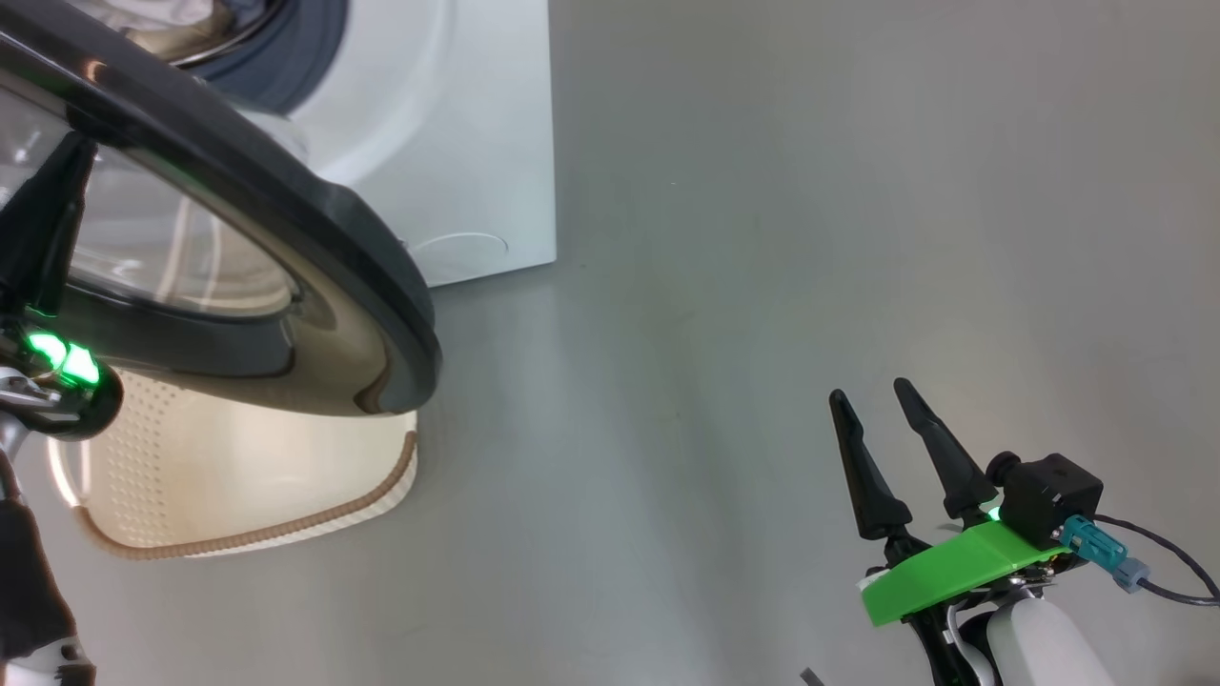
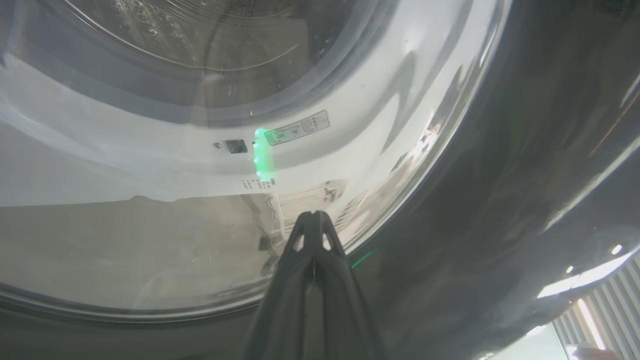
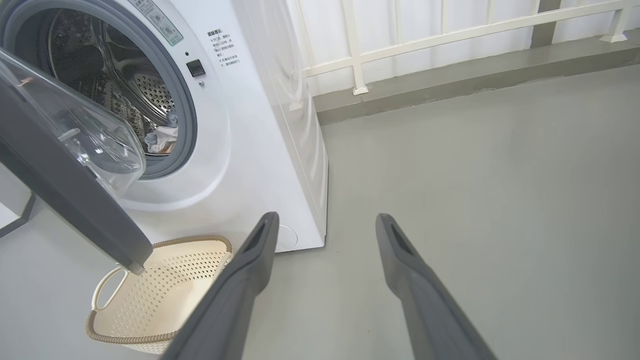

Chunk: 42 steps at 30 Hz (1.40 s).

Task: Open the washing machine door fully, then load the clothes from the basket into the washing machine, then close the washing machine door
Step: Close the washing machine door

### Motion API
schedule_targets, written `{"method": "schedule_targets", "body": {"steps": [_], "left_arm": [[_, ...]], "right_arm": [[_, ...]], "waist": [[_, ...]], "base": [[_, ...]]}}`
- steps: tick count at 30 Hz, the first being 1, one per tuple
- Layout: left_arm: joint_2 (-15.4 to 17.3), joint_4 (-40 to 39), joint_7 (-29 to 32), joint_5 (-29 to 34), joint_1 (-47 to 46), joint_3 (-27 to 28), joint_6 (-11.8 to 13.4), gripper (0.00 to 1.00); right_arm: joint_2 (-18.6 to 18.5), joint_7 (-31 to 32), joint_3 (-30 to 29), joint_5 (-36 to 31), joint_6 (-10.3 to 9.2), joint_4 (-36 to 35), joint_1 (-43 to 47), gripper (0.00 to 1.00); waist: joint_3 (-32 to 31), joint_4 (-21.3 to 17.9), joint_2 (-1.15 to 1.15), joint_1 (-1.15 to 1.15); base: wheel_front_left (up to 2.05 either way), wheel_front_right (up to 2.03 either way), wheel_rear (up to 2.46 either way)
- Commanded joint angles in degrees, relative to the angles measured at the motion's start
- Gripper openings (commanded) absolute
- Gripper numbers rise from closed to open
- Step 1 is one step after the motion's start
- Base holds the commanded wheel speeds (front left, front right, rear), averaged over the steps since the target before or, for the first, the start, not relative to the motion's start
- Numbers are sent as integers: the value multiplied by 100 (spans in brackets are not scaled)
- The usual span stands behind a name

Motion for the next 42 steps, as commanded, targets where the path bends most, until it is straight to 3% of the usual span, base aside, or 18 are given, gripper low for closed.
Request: {"method": "schedule_targets", "body": {"steps": [1, 16, 29, 30, 31, 33, 34, 42], "left_arm": [[235, -106, -13, 39, -92, 134, -67, 0], [52, -465, -300, 283, 532, 225, -465, 0], [-179, -1111, -573, 284, 1253, 405, -567, 0], [-188, -1191, -628, 340, 1320, 410, -571, 9], [-188, -1191, -628, 340, 1320, 410, -571, 9], [-215, -1362, -773, 477, 1465, 402, -579, 82], [-229, -1469, -832, 537, 1533, 377, -582, 100], [-225, -2345, -1663, 1243, 2120, 50, -585, 100]], "right_arm": [[29, -69, 103, 17, 9, -117, -105, 100], [31, -69, 106, -20, 9, -7, 85, 100], [-26, -69, 137, -10, 9, 65, 315, 100], [-27, -69, 140, -14, 9, 65, 327, 100], [-27, -69, 140, -14, 9, 65, 327, 100], [-29, -69, 143, -17, 9, 70, 364, 100], [-34, -69, 147, -17, 9, 74, 383, 100], [-53, -69, 160, 9, 9, 72, 447, 100]], "waist": [[-71, 75, 0, 0], [-670, 479, 0, 0], [-1115, 662, 0, 0], [-1149, 669, 0, 0], [-1149, 669, 0, 0], [-1212, 686, 0, 0], [-1242, 693, 0, 0], [-1330, 736, 0, 0]], "base": [[0, 0, 0], [0, 0, 0], [0, 0, 0], [0, 0, 0], [0, 0, 0], [0, 0, 0], [0, 0, 0], [0, 0, 0]]}}
